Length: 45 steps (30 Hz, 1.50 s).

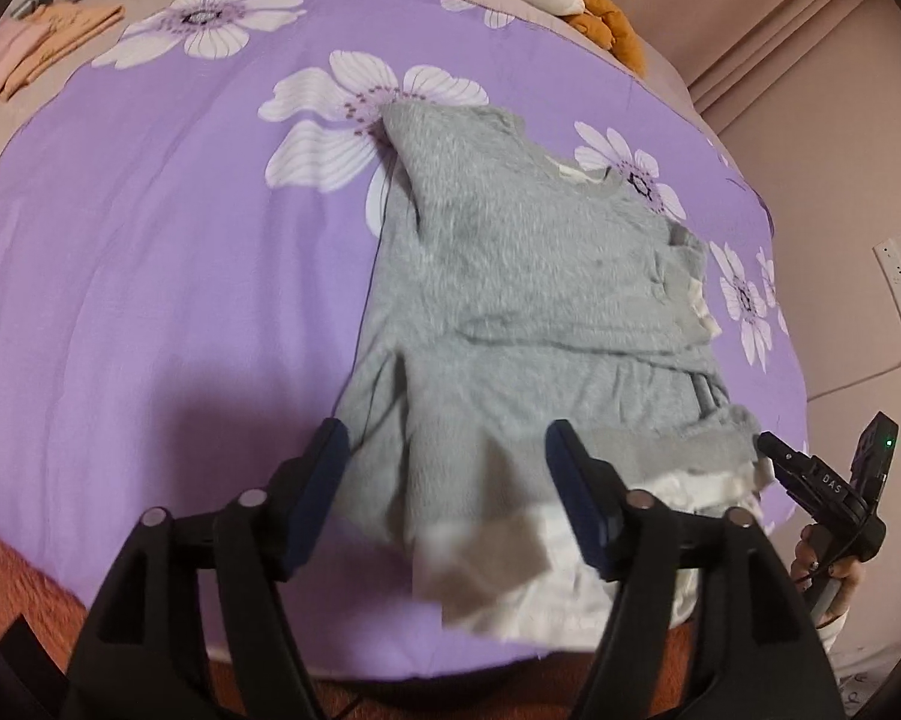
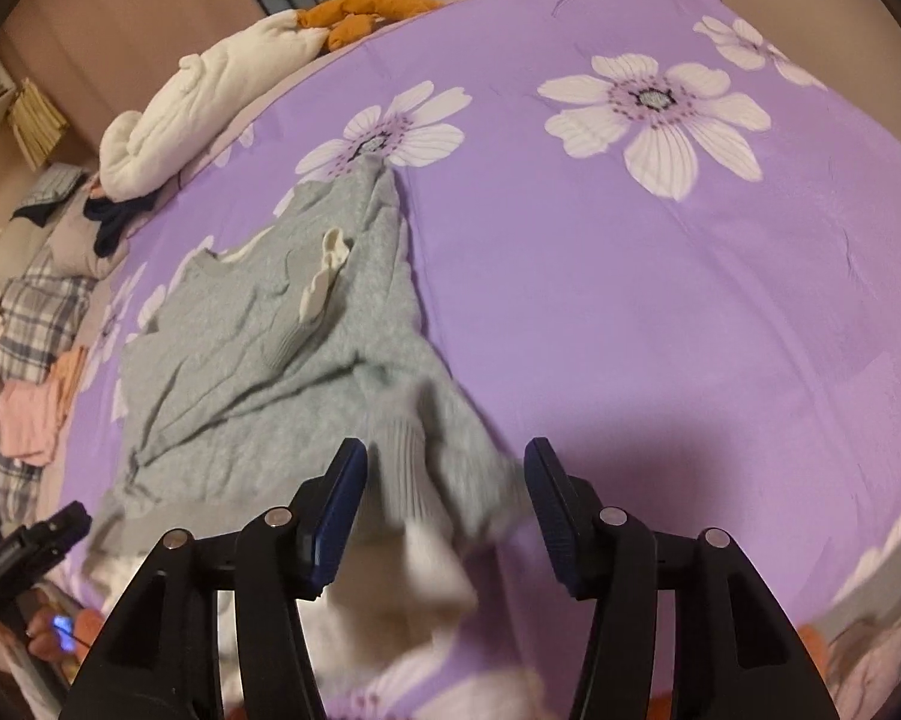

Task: Fold small clothes

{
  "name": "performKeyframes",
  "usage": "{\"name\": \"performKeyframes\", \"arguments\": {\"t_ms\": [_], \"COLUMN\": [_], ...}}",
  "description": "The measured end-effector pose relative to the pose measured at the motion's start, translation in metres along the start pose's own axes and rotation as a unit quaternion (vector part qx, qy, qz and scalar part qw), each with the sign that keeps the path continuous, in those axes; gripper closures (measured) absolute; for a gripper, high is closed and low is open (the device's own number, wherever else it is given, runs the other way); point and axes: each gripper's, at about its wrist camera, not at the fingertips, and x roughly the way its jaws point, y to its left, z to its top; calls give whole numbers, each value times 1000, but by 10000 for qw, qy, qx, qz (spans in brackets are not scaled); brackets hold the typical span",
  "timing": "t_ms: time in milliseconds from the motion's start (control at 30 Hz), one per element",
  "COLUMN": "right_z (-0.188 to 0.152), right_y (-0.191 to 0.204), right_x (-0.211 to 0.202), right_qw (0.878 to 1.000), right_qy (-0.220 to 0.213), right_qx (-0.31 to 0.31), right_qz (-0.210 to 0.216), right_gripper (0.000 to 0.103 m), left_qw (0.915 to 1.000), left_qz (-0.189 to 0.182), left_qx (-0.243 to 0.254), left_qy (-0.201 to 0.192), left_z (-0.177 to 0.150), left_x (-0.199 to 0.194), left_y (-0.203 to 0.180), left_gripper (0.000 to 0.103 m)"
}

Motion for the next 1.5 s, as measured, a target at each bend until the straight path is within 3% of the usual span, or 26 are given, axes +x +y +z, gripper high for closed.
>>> {"name": "performKeyframes", "arguments": {"t_ms": [133,300,367,400,433,467,533,600,900,1067,1267,1367,1500], "right_z": [-12,-21,-23,-24,-25,-26,-26,-21,22,41,63,73,83], "right_y": [-2,4,8,10,14,16,23,28,37,42,43,39,32], "right_x": [-6,2,7,9,12,13,10,4,10,24,40,44,31], "right_qw": [9996,9983,9979,9977,9974,9975,9977,9974,9972,9991,9989,9982,9984], "right_qy": [159,396,462,497,554,569,513,433,45,-74,-144,-165,-349], "right_qx": [115,79,57,21,-30,-80,-202,-300,-143,-16,262,364,259], "right_qz": [208,413,444,465,463,418,388,488,731,420,353,453,359], "right_gripper": [49,49,53,58,68,76,82,83,87,87,87,86,70], "left_qw": [9997,9976,9961,9953,9945,9946,9961,9964,9981,9978,9968,9955,9957], "left_qz": [-56,-377,-393,-419,-409,-353,-211,-279,-555,-642,-751,-885,-911], "left_qx": [54,-95,-115,-75,9,91,324,458,143,-102,-260,-326,-60], "left_qy": [214,568,787,873,963,975,796,659,228,131,82,90,-121], "left_z": [-15,-31,-36,-37,-39,-40,-38,-33,19,52,78,88,95], "left_x": [1,12,21,24,28,29,23,16,14,31,50,54,36], "left_y": [-3,-5,-6,-8,-11,-15,-23,-30,-27,-26,-20,-18,-19], "left_gripper": [28,30,41,65,78,82,89,91,91,88,87,74,50]}}
